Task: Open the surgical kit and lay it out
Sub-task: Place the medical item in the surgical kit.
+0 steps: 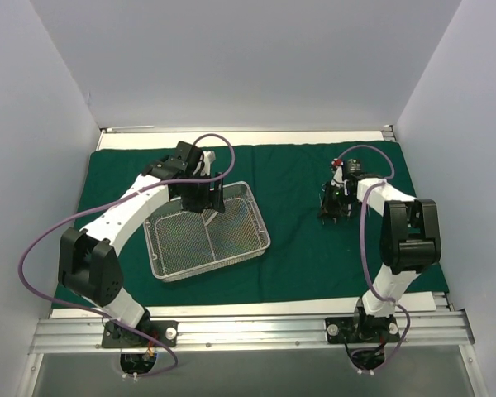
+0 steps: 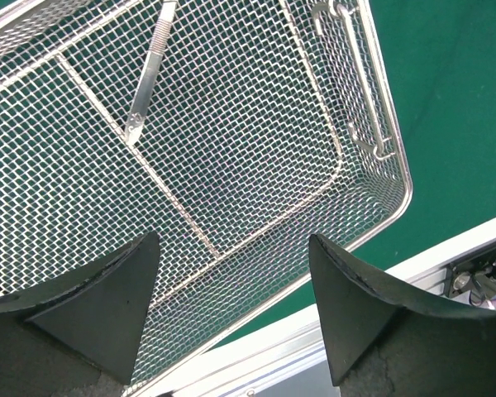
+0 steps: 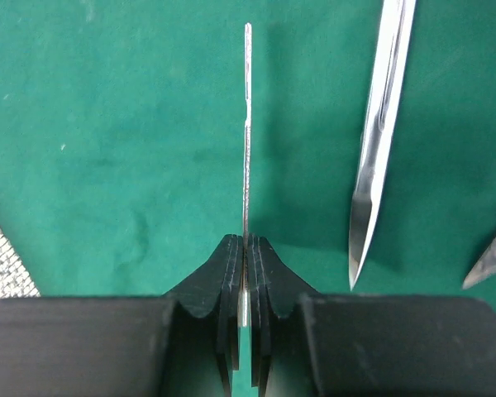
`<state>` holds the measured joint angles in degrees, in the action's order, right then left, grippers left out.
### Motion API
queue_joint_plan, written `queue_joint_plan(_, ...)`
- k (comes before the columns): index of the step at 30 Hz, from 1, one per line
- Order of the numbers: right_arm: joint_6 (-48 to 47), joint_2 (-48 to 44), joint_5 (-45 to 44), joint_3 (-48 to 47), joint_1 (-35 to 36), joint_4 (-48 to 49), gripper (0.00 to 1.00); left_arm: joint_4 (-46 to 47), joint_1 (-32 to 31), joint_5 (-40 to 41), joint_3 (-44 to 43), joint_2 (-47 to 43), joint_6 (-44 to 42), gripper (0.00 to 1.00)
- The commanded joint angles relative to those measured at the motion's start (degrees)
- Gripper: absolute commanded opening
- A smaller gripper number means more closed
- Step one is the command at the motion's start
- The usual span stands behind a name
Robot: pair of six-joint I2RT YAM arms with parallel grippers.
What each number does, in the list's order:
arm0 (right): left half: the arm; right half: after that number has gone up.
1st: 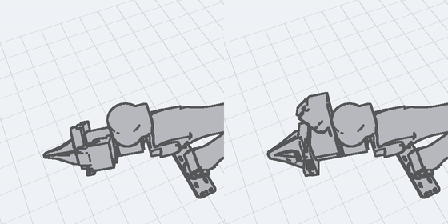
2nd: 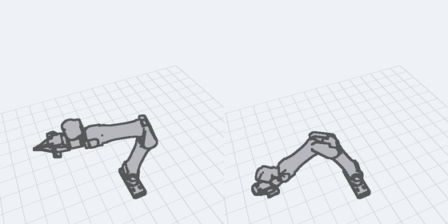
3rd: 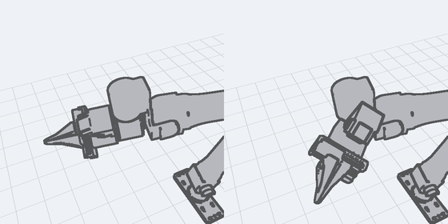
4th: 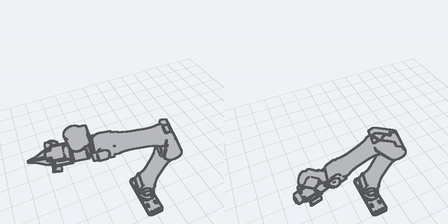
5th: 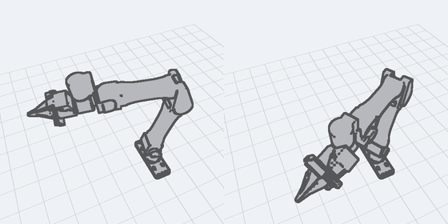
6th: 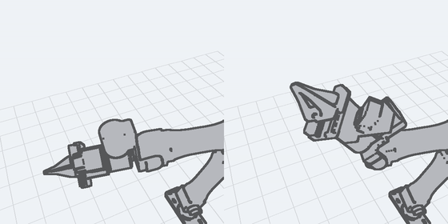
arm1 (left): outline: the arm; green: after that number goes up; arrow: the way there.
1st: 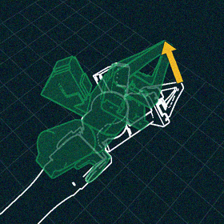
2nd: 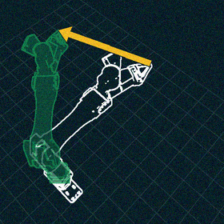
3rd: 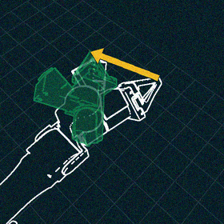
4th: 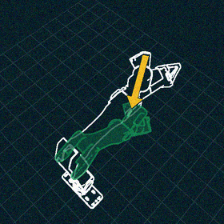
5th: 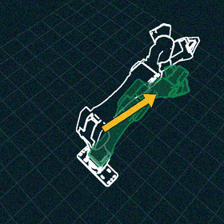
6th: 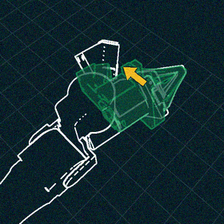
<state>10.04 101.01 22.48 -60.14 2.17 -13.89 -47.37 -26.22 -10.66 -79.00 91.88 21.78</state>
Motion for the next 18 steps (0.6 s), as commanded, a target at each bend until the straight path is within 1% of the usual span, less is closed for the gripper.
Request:
queue_joint_plan(1, -2.8, 1.7, -0.5, -3.5, -0.2, -0.7, 0.0, 1.2, 0.0, -2.0, -0.1, 0.3, -0.9, 0.81)
queue_joint_plan(11, -1.8, 3.7, -0.2, -4.4, -0.2, 0.4, 0.0, 1.1, 0.1, -2.9, -0.2, 1.8, -1.1, 0.81)
queue_joint_plan(18, -1.3, 6.1, -0.2, -5.8, -0.2, 0.4, 0.05, 0.8, 0.3, -3.0, -0.2, 3.0, -1.8, 0.81)
